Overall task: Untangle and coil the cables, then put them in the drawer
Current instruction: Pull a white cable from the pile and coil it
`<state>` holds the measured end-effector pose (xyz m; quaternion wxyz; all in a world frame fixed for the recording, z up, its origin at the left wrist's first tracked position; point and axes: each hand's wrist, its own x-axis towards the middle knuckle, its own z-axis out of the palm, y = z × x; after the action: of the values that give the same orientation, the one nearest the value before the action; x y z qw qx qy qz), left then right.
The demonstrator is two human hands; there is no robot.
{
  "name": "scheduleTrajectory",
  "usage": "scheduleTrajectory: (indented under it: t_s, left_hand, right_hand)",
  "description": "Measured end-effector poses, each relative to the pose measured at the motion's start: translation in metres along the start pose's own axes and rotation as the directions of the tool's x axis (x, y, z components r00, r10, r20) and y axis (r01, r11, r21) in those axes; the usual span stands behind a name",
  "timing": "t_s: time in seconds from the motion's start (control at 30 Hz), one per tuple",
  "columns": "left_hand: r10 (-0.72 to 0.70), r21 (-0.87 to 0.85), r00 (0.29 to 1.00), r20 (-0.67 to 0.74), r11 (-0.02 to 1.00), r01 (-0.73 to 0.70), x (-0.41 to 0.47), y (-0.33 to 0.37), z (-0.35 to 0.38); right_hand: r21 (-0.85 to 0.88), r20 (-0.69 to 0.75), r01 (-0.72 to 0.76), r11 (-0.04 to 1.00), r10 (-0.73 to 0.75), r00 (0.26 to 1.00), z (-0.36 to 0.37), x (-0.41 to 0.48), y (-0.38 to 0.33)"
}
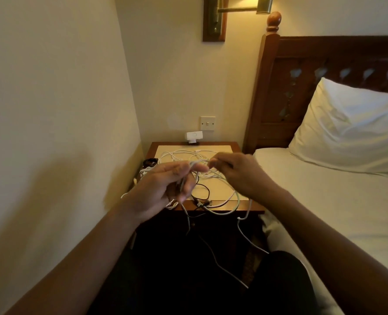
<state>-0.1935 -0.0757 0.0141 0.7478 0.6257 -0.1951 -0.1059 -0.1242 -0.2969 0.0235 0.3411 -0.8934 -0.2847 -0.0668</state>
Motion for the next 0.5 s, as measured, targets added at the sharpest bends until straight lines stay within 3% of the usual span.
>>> scheduleTrajectory:
  t_s: [0.1,0.2,0.33,0.43,0.5]
  left_hand:
    - [0.060,-0.159,0.985,-0.162,0.984,-0.086,0.011,0.009,0.005]
    - [0.099,-0.203,0.946,-0.308,0.965,-0.167,0.025,0.012,0.005]
    - [0.166,0.123,0.894,-0.417,0.984,-0.126,0.036,0.004,-0.001]
    - [0.144,0.458,0.913,-0.383,0.887,0.052,0.032,-0.009,-0.007]
    - [0.032,0.467,0.958,-0.286,0.878,0.110,0.024,-0.012,-0.011]
  right_hand:
    - [0.087,0.129,-0.027,0.996,0.016,0.992,0.030,-0.015,-0.006]
    - [0.013,0.237,0.006,1.000,-0.009,0.971,0.045,-0.022,-0.019]
    - [-0.131,0.353,0.132,0.983,-0.079,0.932,0.033,-0.026,-0.052]
    - [-0.199,0.288,0.205,0.958,-0.143,0.947,0.007,-0.017,-0.065]
    - [-0.199,0.214,0.190,0.961,-0.146,0.966,-0.012,-0.004,-0.060]
